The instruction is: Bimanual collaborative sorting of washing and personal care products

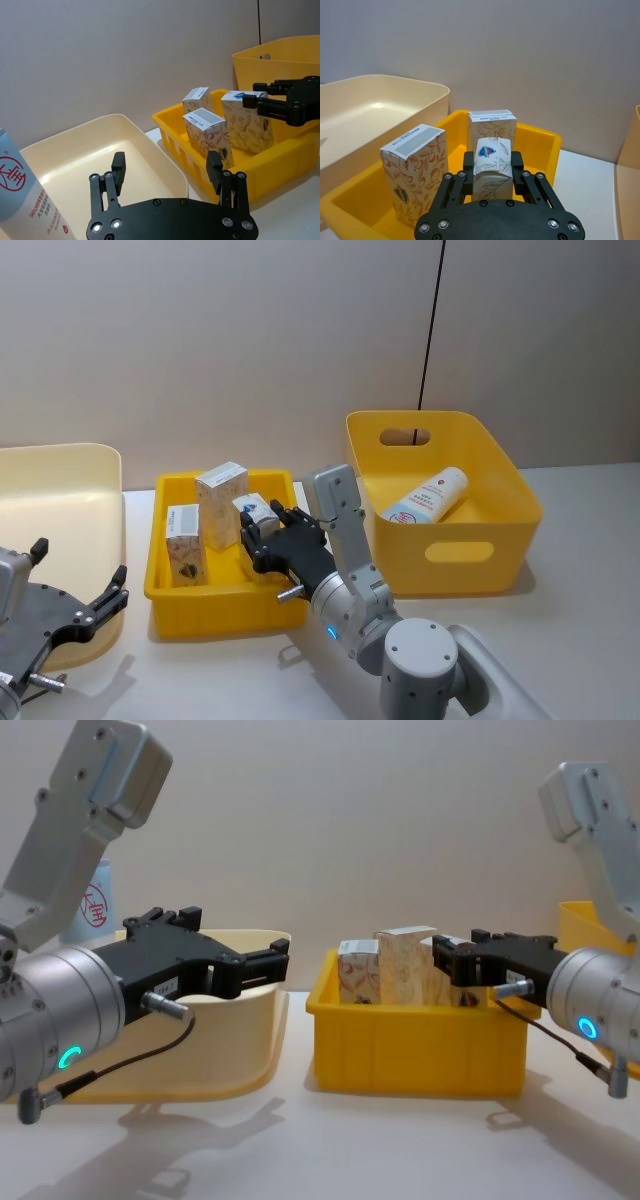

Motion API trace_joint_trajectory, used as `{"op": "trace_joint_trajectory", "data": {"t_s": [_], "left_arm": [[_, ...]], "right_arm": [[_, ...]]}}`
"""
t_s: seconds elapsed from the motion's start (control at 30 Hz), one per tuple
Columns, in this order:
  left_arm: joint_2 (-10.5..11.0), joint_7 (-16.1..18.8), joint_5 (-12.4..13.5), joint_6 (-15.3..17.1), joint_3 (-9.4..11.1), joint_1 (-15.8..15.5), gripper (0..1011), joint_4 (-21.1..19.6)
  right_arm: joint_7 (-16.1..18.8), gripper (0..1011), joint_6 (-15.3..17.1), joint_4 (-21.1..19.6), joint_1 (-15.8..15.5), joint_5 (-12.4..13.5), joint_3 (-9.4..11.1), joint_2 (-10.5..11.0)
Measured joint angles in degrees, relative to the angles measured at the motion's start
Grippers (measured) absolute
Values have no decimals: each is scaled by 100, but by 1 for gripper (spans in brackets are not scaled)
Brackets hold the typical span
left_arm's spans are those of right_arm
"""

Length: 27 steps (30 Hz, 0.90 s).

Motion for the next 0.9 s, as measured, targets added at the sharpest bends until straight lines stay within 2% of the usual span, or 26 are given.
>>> {"op": "trace_joint_trajectory", "data": {"t_s": [0.17, 0.37, 0.9], "left_arm": [[0, 0, 0, 0, 0, 0, 1003, 0], [0, 0, 0, 0, 0, 0, 1003, 0], [0, 0, 0, 0, 0, 0, 1003, 0]], "right_arm": [[19, 425, -51, 0, 0, 0, 12, 1], [98, 425, -275, 0, 6, 0, 52, 17], [441, 425, -1244, -80, 149, 106, 257, 103]]}}
